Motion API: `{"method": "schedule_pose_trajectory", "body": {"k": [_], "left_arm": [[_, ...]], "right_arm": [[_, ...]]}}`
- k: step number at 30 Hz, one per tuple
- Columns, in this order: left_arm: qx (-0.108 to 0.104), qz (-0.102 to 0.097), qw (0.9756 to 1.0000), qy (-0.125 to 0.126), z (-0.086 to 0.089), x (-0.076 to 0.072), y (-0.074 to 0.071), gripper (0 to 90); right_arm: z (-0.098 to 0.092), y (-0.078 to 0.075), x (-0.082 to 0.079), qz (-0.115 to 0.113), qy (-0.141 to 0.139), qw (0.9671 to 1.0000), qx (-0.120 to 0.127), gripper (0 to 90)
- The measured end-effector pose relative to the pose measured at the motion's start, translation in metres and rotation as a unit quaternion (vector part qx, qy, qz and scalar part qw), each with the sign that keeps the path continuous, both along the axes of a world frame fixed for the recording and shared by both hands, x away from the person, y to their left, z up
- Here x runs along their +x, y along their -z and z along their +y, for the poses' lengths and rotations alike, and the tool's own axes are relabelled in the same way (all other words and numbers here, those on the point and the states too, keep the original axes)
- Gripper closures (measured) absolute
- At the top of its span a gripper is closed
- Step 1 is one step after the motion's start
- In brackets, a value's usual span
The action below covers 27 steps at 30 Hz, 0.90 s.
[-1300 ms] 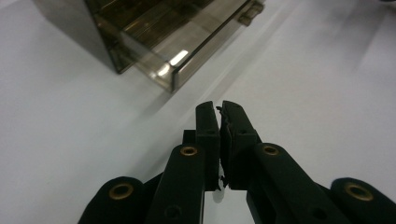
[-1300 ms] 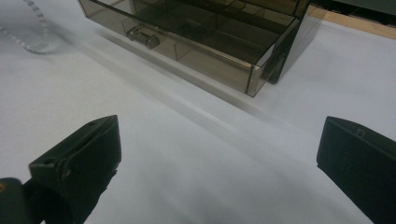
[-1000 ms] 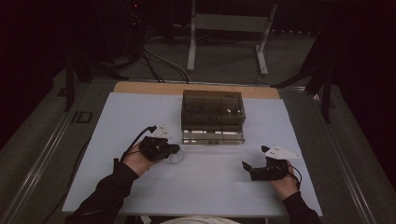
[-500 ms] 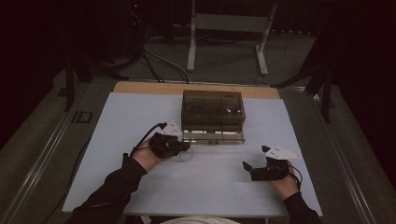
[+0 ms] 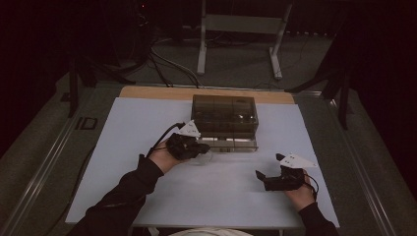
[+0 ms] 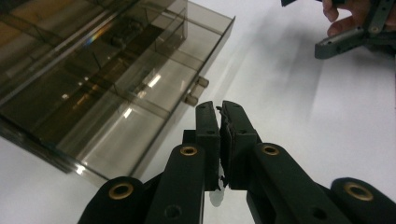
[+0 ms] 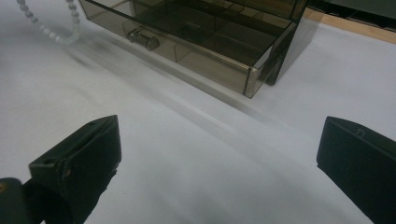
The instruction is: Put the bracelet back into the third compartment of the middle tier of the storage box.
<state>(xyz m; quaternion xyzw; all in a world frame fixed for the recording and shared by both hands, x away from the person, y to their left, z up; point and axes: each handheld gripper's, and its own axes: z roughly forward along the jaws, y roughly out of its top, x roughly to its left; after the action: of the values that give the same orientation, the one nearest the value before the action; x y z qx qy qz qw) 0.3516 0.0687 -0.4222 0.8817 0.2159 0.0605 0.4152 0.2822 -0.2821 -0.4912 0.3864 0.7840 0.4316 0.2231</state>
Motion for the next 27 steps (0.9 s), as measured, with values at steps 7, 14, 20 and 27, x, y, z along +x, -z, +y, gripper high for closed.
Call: {"method": "schedule_pose_trajectory", "body": {"k": [7, 14, 20, 27], "left_arm": [[0.002, -0.009, 0.9999, 0.009, -0.011, 0.004, -0.006, 88.4], [0.003, -0.017, 0.9996, 0.023, -0.028, 0.013, -0.016, 88.4], [-0.007, -0.022, 0.9993, 0.031, -0.04, 0.018, -0.023, 88.4], [-0.019, -0.022, 0.999, 0.034, -0.053, 0.028, -0.027, 88.4]], "right_arm": [[0.0, 0.0, 0.0, 0.0, 0.0, 1.0, -0.001, 0.0], [0.0, 0.0, 0.0, 0.002, 0.001, 1.0, 0.001, 0.0], [-0.001, 0.0, -0.001, 0.001, 0.001, 1.0, 0.002, 0.0], [-0.002, -0.001, -0.001, 0.0, 0.002, 1.0, 0.001, 0.0]]}}
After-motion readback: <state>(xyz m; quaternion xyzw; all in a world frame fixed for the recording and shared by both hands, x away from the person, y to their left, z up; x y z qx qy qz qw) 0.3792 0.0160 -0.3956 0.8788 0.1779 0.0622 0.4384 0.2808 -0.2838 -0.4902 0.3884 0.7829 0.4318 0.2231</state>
